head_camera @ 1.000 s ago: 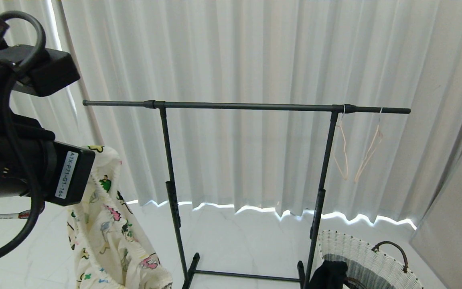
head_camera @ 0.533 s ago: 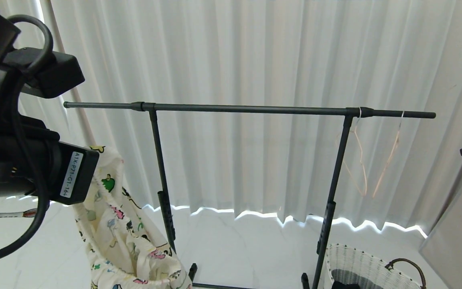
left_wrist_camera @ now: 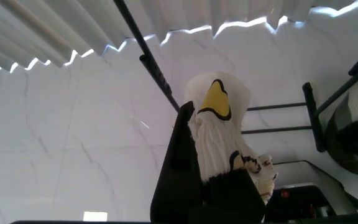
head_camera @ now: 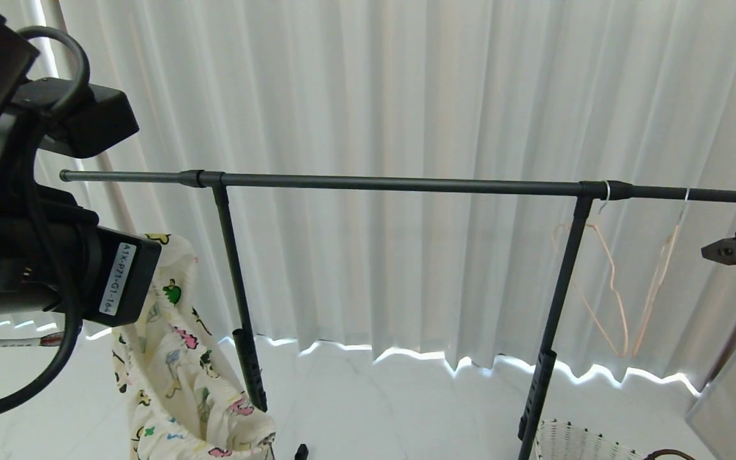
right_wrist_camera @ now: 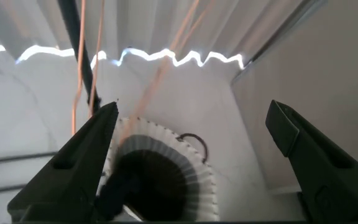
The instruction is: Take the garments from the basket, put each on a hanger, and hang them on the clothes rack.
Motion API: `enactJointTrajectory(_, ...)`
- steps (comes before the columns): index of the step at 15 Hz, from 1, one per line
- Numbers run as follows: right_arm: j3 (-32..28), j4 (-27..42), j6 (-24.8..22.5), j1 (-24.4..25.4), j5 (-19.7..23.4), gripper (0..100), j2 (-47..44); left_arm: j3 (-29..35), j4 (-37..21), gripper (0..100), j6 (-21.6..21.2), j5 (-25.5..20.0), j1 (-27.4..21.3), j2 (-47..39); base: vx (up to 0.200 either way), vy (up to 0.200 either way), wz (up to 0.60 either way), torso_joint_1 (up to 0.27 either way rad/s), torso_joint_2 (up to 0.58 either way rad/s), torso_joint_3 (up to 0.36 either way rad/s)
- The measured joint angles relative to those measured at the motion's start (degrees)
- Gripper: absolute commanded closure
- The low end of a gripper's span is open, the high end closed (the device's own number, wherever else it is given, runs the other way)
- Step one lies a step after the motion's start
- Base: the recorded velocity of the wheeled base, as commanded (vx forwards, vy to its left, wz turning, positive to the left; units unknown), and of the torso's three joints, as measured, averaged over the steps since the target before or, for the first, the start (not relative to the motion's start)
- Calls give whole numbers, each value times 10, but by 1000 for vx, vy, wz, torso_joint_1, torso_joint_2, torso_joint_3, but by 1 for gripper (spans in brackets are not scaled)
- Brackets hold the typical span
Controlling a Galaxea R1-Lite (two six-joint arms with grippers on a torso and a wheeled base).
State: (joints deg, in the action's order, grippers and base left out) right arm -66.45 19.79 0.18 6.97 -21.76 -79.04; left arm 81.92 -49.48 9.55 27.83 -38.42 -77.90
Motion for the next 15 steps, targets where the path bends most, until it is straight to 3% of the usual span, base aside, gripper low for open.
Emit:
enactJointTrajectory(3,19,-31,76,-7,-8,0,-49,0,0,100,0,1,0,0,0,0,0,0,0,0)
enactJointTrajectory(8,21,-94,177,-21,-67,0,-175,0,0,100,0,21,3,-3,0,0,0,0,0,0)
enactJointTrajectory(13,17,-112,279,-25,-76,0,-265,-2,0,100,0,29,4,-7,0,0,0,0,0,0)
enactJointTrajectory(15,15,-124,290,-26,-76,0,-281,-2,0,100,1,29,5,-11,0,0,0,0,0,0)
